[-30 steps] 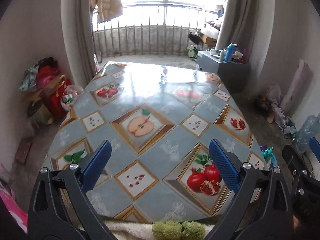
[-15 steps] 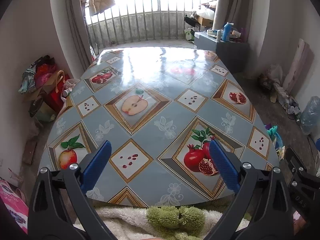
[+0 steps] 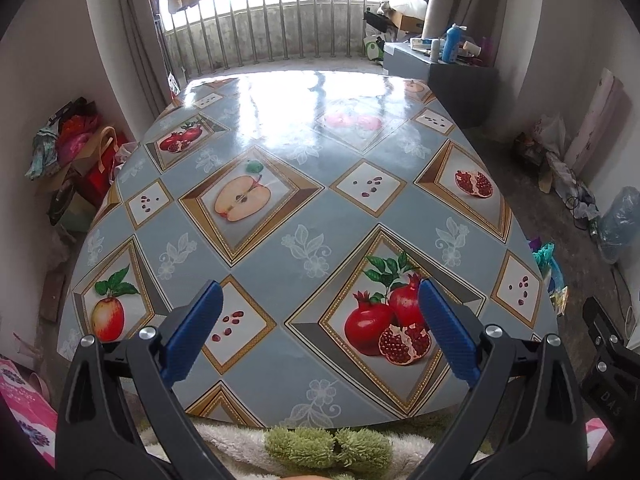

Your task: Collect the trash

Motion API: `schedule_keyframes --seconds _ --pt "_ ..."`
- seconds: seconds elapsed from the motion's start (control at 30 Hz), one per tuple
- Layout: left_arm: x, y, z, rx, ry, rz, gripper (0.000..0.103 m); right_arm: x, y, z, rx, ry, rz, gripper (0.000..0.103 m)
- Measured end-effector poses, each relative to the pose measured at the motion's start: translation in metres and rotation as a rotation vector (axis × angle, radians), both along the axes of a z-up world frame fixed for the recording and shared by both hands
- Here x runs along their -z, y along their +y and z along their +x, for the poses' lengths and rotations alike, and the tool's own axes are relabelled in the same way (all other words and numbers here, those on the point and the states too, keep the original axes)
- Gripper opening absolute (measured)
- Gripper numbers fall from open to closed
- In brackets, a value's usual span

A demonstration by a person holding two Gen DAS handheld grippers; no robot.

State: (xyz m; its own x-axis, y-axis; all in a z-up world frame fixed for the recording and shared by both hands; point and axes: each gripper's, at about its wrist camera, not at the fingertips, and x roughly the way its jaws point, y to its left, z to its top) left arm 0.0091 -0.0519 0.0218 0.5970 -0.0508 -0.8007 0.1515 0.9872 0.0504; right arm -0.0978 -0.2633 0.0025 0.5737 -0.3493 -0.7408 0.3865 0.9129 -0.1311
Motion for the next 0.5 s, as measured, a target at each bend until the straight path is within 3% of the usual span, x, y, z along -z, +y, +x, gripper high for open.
schedule_keyframes --seconds 0.5 --pt "-0.0035 -0.0062 -0.0021 0.015 -0.015 0.042 0.094 0.0042 -0.0106 0.0015 0.016 0.013 0.021 0.096"
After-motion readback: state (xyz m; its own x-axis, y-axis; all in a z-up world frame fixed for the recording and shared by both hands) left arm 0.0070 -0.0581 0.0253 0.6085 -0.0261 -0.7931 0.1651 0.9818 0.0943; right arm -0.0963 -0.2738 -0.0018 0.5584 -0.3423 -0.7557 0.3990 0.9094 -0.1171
